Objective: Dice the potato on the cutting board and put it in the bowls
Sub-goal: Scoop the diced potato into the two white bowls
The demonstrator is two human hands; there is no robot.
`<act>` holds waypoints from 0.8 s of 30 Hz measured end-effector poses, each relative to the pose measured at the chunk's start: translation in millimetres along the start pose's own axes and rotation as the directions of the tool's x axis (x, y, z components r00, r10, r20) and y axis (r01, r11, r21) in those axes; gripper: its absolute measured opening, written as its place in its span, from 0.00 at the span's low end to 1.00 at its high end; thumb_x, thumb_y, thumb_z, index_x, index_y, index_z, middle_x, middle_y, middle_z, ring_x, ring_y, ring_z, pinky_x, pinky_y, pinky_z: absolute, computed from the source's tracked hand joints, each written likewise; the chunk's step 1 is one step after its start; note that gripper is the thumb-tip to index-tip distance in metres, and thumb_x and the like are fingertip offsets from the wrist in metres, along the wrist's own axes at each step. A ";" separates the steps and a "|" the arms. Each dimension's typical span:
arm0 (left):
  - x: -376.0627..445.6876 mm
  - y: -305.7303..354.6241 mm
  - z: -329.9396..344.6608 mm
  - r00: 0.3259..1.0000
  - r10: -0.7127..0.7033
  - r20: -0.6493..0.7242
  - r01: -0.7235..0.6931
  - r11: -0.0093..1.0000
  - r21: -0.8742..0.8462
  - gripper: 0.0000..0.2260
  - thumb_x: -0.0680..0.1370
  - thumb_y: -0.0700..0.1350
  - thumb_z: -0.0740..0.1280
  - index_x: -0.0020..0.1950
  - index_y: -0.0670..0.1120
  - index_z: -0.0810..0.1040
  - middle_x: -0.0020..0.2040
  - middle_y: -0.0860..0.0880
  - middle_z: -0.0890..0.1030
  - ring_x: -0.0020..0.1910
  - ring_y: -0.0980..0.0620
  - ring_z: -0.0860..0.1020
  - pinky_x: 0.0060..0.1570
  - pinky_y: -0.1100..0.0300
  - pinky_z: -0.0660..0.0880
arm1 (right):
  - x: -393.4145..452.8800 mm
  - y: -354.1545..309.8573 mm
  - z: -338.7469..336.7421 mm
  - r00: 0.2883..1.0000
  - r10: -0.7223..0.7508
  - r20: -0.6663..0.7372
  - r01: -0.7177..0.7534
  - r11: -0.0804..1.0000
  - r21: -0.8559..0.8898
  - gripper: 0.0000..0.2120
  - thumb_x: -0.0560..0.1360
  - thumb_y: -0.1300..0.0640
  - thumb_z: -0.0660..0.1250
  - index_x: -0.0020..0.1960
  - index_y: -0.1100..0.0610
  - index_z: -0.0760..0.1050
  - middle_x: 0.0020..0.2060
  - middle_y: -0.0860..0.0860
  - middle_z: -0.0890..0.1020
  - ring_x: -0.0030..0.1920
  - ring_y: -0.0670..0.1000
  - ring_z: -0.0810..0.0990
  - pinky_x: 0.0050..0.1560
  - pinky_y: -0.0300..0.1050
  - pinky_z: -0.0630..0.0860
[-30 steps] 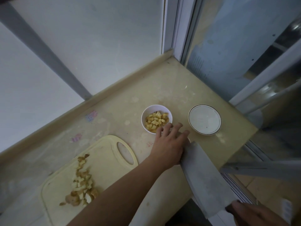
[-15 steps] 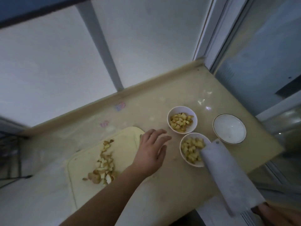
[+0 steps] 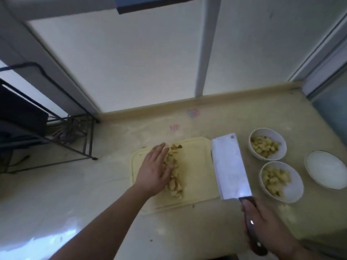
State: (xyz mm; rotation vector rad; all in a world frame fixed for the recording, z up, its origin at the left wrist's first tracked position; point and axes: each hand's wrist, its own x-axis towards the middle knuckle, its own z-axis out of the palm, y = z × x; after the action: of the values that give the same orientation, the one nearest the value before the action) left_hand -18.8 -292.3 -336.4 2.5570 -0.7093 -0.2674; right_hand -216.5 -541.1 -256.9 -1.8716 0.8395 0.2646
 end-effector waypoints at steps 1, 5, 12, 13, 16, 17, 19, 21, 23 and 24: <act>-0.1 -0.1 5.1 1.000 -0.001 -0.009 0.001 1.000 0.013 0.33 0.79 0.64 0.53 0.79 0.47 0.63 0.80 0.50 0.60 0.79 0.48 0.56 0.78 0.47 0.56 | 8.5 -4.4 13.2 0.998 -0.001 0.070 0.003 0.999 -0.037 0.15 0.84 0.56 0.60 0.40 0.57 0.76 0.24 0.55 0.79 0.25 0.48 0.80 0.30 0.39 0.76; -23.6 12.8 24.9 0.994 -0.026 -0.110 0.031 0.998 0.048 0.37 0.76 0.67 0.58 0.79 0.48 0.62 0.81 0.49 0.59 0.80 0.45 0.55 0.78 0.43 0.51 | 47.2 -6.6 36.9 0.989 -0.020 0.144 0.033 0.996 -0.086 0.20 0.85 0.55 0.57 0.37 0.61 0.72 0.19 0.54 0.76 0.22 0.54 0.76 0.24 0.41 0.71; -42.1 17.9 55.6 0.995 -0.078 -0.065 0.090 0.975 0.203 0.49 0.68 0.74 0.62 0.81 0.50 0.54 0.82 0.47 0.54 0.80 0.41 0.51 0.75 0.38 0.45 | 87.7 -20.5 34.5 0.963 0.034 0.268 0.018 0.982 -0.190 0.18 0.86 0.53 0.55 0.45 0.63 0.73 0.26 0.56 0.79 0.24 0.55 0.74 0.22 0.36 0.69; -41.8 16.9 58.0 0.994 -0.088 -0.071 0.101 0.974 0.202 0.49 0.68 0.74 0.62 0.82 0.49 0.54 0.82 0.47 0.53 0.80 0.41 0.51 0.75 0.38 0.45 | 91.7 -22.1 36.3 0.952 0.035 0.304 0.032 0.977 -0.211 0.18 0.86 0.52 0.54 0.45 0.62 0.72 0.25 0.54 0.78 0.23 0.53 0.74 0.22 0.36 0.68; -39.6 15.4 62.1 0.990 -0.111 -0.085 0.125 0.976 0.180 0.48 0.69 0.72 0.62 0.81 0.48 0.56 0.82 0.46 0.54 0.80 0.41 0.52 0.75 0.41 0.48 | 102.2 -28.5 40.6 0.918 0.046 0.393 0.119 0.915 -0.385 0.20 0.86 0.49 0.53 0.43 0.60 0.73 0.23 0.52 0.78 0.21 0.49 0.75 0.26 0.35 0.71; -38.6 14.7 63.4 0.989 -0.109 -0.098 0.124 0.979 0.164 0.47 0.69 0.72 0.63 0.81 0.49 0.55 0.82 0.45 0.54 0.80 0.42 0.51 0.75 0.41 0.49 | 104.5 -30.0 41.5 0.906 0.058 0.418 0.138 0.895 -0.424 0.20 0.86 0.49 0.53 0.43 0.59 0.73 0.22 0.51 0.78 0.20 0.47 0.75 0.25 0.33 0.70; -37.0 13.0 65.8 0.985 -0.107 -0.135 0.124 0.985 0.122 0.47 0.70 0.72 0.63 0.81 0.48 0.55 0.81 0.43 0.55 0.81 0.42 0.50 0.77 0.42 0.52 | 105.7 -30.9 41.3 0.884 0.087 0.459 0.162 0.864 -0.476 0.19 0.86 0.48 0.52 0.43 0.56 0.71 0.22 0.50 0.78 0.20 0.44 0.74 0.25 0.31 0.69; -35.0 13.1 66.6 0.980 -0.125 -0.156 0.140 0.986 0.088 0.46 0.73 0.74 0.59 0.80 0.46 0.57 0.81 0.41 0.56 0.81 0.43 0.50 0.77 0.42 0.55 | 102.4 -30.5 39.9 0.869 0.100 0.484 0.185 0.843 -0.506 0.17 0.86 0.48 0.52 0.43 0.54 0.70 0.24 0.50 0.79 0.21 0.45 0.75 0.26 0.32 0.69; -32.7 15.4 65.4 0.976 -0.155 -0.151 0.167 0.983 0.074 0.47 0.74 0.77 0.53 0.80 0.43 0.59 0.81 0.41 0.56 0.81 0.43 0.49 0.77 0.41 0.55 | 96.9 -28.6 38.9 0.850 0.122 0.512 0.200 0.825 -0.529 0.17 0.86 0.48 0.52 0.46 0.55 0.72 0.26 0.51 0.80 0.22 0.45 0.76 0.25 0.31 0.69; -31.1 16.6 64.8 0.976 -0.168 -0.139 0.179 0.982 0.067 0.48 0.74 0.77 0.52 0.80 0.42 0.60 0.81 0.41 0.56 0.81 0.44 0.48 0.77 0.41 0.55 | 93.9 -27.7 39.6 0.841 0.137 0.523 0.202 0.817 -0.540 0.17 0.86 0.49 0.52 0.48 0.58 0.73 0.28 0.52 0.81 0.22 0.45 0.76 0.25 0.31 0.69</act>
State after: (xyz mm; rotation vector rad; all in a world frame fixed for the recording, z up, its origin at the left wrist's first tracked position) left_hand -72.0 -313.6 -382.8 2.6869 -0.4557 -0.1262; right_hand -122.2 -540.5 -304.5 -2.1908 0.3315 1.0853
